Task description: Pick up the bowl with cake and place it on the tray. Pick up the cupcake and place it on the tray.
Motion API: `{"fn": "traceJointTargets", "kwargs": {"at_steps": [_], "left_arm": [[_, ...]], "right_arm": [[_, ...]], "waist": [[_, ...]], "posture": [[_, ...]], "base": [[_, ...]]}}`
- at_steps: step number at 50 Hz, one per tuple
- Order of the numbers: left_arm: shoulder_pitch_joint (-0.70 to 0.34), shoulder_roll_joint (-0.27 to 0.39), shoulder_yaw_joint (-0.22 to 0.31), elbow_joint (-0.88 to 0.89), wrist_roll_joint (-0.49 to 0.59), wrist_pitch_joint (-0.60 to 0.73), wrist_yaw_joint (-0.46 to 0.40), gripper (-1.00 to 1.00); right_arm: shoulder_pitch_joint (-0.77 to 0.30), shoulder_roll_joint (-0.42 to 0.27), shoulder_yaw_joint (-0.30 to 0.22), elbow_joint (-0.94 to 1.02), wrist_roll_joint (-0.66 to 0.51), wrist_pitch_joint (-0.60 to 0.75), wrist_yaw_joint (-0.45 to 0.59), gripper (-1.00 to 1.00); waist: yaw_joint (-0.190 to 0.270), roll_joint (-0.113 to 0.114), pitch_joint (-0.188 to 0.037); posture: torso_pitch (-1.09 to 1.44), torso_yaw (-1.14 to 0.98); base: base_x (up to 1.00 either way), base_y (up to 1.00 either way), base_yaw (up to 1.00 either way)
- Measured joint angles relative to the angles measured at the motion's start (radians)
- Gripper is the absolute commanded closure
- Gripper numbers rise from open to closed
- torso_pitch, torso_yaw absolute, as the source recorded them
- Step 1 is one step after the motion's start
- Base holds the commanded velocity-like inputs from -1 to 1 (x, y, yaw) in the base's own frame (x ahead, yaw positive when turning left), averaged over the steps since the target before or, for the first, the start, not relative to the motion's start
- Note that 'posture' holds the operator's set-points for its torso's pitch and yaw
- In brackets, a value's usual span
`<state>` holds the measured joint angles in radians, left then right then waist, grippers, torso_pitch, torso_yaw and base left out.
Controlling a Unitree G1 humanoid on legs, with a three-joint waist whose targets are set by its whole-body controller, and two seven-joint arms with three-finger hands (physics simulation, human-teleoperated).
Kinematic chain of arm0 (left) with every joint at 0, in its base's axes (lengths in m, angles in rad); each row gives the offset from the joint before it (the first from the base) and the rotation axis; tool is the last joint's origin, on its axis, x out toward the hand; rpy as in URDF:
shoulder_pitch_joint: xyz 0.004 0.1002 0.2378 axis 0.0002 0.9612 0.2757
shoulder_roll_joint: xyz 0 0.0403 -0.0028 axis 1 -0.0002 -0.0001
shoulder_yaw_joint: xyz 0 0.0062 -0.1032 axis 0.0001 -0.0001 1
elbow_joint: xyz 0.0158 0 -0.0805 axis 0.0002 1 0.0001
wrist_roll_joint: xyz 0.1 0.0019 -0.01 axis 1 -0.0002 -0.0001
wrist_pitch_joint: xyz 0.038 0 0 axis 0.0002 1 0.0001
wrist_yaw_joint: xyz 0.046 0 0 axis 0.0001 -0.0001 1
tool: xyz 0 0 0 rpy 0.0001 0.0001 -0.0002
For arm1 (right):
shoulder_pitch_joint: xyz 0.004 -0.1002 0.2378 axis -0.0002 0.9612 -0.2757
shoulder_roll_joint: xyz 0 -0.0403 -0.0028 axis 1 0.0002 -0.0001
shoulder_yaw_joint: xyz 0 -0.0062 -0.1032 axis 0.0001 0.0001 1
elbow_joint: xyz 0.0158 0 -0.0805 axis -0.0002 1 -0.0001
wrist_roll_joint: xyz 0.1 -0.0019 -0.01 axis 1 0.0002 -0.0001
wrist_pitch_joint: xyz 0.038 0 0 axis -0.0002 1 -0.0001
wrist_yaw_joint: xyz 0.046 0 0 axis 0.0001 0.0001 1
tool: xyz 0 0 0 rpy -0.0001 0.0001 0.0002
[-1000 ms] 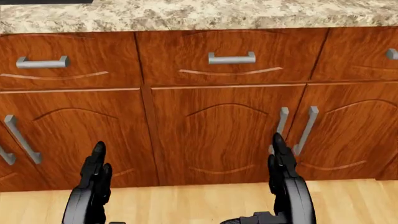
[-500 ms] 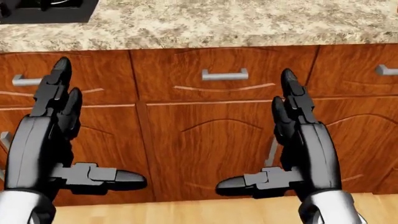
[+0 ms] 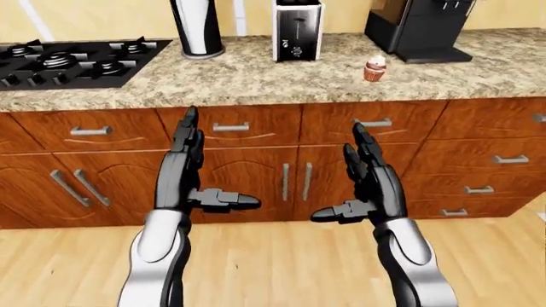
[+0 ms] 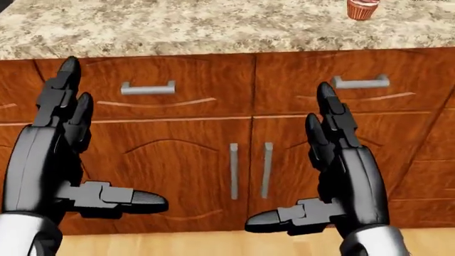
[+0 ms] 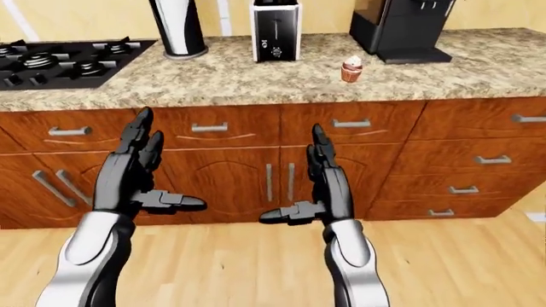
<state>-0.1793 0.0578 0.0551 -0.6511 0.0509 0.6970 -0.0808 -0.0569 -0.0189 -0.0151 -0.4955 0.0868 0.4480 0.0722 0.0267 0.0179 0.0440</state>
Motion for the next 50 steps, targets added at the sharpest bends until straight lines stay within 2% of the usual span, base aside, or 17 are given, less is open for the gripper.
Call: {"fn": "traceJointTargets", "kwargs": {"at_steps": [3, 6, 7, 10, 12, 13, 17, 25, 35, 38, 45, 50], "left_arm": [[0.013, 0.000, 0.004, 0.012, 0.001, 0.017, -0.001, -1.00], [-0.006, 0.002, -0.004, -0.009, 0.000, 0.016, -0.003, -1.00], [-0.006, -0.007, -0.010, -0.016, -0.001, 0.006, -0.005, -1.00], [0.016, -0.013, -0.034, 0.008, -0.012, -0.007, -0.016, -1.00], [0.022, -0.010, -0.024, 0.026, -0.014, -0.002, -0.019, -1.00], [0.023, -0.007, -0.013, 0.030, -0.013, 0.004, -0.018, -1.00], [-0.001, 0.004, 0.014, -0.006, -0.006, 0.032, -0.007, -1.00], [-0.036, 0.015, 0.005, -0.057, -0.013, 0.066, -0.017, -1.00], [-0.082, 0.033, 0.028, -0.089, -0.010, 0.149, -0.020, -1.00], [-0.098, 0.038, 0.030, -0.089, -0.014, 0.162, -0.022, -1.00], [-0.129, 0.051, 0.046, -0.121, -0.018, 0.203, -0.019, -1.00], [-0.113, 0.048, 0.042, -0.119, -0.025, 0.191, -0.019, -1.00]], "right_arm": [[0.012, -0.004, -0.001, 0.004, 0.001, 0.017, 0.006, -1.00], [0.009, -0.008, -0.028, -0.014, 0.001, 0.012, 0.004, -1.00], [0.007, -0.015, -0.036, -0.010, 0.000, 0.006, 0.002, -1.00], [0.027, -0.014, -0.056, 0.005, -0.006, -0.010, -0.006, -1.00], [0.028, -0.012, -0.049, 0.013, -0.006, -0.019, -0.006, -1.00], [0.026, -0.011, -0.041, 0.009, -0.006, -0.015, -0.005, -1.00], [0.016, -0.010, -0.025, -0.036, -0.005, 0.007, -0.005, -1.00], [0.023, -0.018, -0.062, -0.066, 0.000, 0.024, -0.010, -1.00], [-0.033, -0.033, -0.069, -0.172, 0.003, 0.125, -0.028, -1.00], [-0.046, -0.036, -0.075, -0.199, 0.003, 0.154, -0.028, -1.00], [-0.054, -0.037, -0.085, -0.232, 0.019, 0.177, -0.028, -1.00], [-0.044, -0.035, -0.089, -0.213, 0.027, 0.165, -0.028, -1.00]], "waist": [[0.006, -0.011, -0.025], [-0.006, -0.052, -0.020], [-0.019, -0.056, -0.017], [-0.032, -0.056, -0.007], [-0.026, -0.035, -0.001], [-0.020, -0.032, 0.000], [-0.022, -0.049, -0.005], [-0.054, -0.057, -0.013], [-0.065, -0.049, -0.012], [-0.048, -0.048, -0.023], [-0.024, -0.016, 0.005], [-0.021, 0.014, 0.014]], "posture": [[0.00, 0.00], [0.00, 0.00], [0.00, 0.00], [0.00, 0.00], [0.00, 0.00], [0.00, 0.00], [0.00, 0.00], [0.00, 0.00], [0.00, 0.00], [0.00, 0.00], [0.00, 0.00], [0.00, 0.00]], "base": [[0.00, -0.44, 0.00], [0.00, -0.57, 0.00], [0.00, -0.70, 0.00], [0.00, -0.69, 0.00], [0.00, -0.45, 0.00], [0.00, 0.00, 0.00], [0.00, 0.00, 0.00], [0.00, 0.00, 0.00], [0.01, 0.00, 0.00], [0.14, 0.00, 0.00], [0.37, 0.00, 0.00], [0.46, 0.00, 0.00]]}}
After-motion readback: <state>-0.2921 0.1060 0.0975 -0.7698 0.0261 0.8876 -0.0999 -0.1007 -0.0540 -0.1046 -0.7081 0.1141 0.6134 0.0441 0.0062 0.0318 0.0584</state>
